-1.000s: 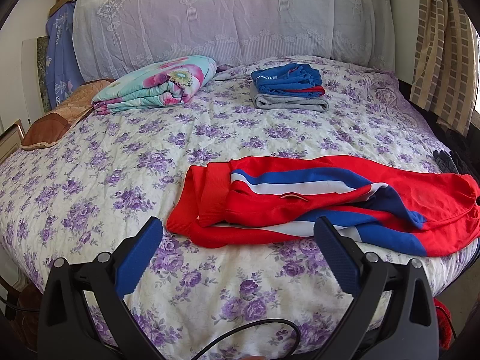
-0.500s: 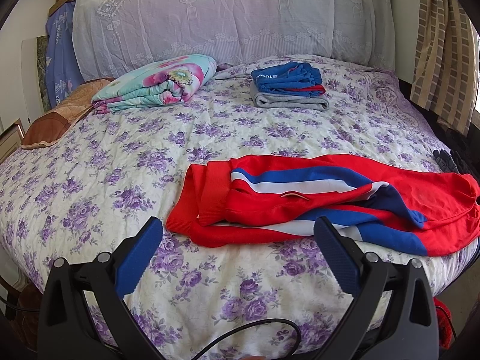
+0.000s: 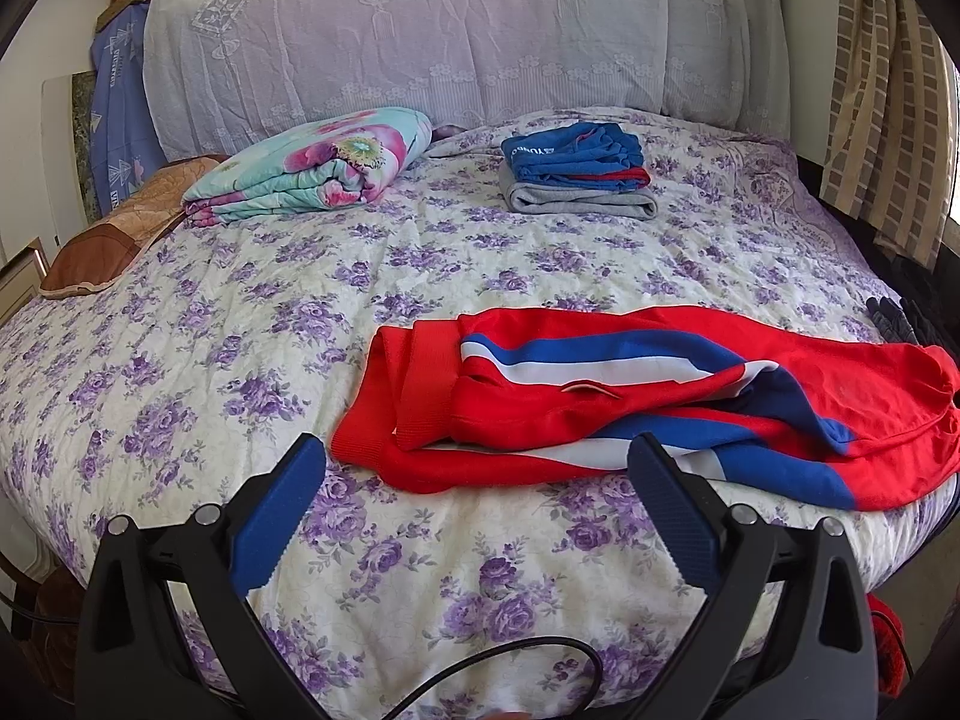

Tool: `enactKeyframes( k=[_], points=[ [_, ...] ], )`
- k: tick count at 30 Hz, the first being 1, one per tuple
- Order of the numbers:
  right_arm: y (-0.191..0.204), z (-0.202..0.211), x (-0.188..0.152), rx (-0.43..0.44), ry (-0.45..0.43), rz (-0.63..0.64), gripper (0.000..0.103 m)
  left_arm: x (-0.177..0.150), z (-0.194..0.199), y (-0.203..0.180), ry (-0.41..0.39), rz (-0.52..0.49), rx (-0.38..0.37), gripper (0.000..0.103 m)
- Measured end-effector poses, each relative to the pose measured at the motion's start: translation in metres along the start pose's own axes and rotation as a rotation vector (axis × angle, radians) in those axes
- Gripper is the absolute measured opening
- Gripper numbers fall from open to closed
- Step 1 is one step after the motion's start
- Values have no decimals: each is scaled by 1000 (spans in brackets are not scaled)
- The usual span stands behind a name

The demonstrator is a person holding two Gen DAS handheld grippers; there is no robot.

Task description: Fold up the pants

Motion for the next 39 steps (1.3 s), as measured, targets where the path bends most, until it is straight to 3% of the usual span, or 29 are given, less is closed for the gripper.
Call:
enactKeyframes(
  k=[12, 39],
  points=[
    [-3, -5, -3, -4, 13, -13, 99, -15, -11, -5, 6, -2, -1, 98],
    [-24, -17, -15, -48, 70, -53, 99, -15, -25, 0, 62, -6, -3, 98]
  ],
)
Point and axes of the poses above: each gripper's, at about its wrist camera, not at the fingertips, and z roughly against the way its jaws point, y to its left, x to its top, the point moved 7 cm from there along -z, roughly the way its jaws point, and after that the axes turned 12 degrees about x, right-handed, at the moved point
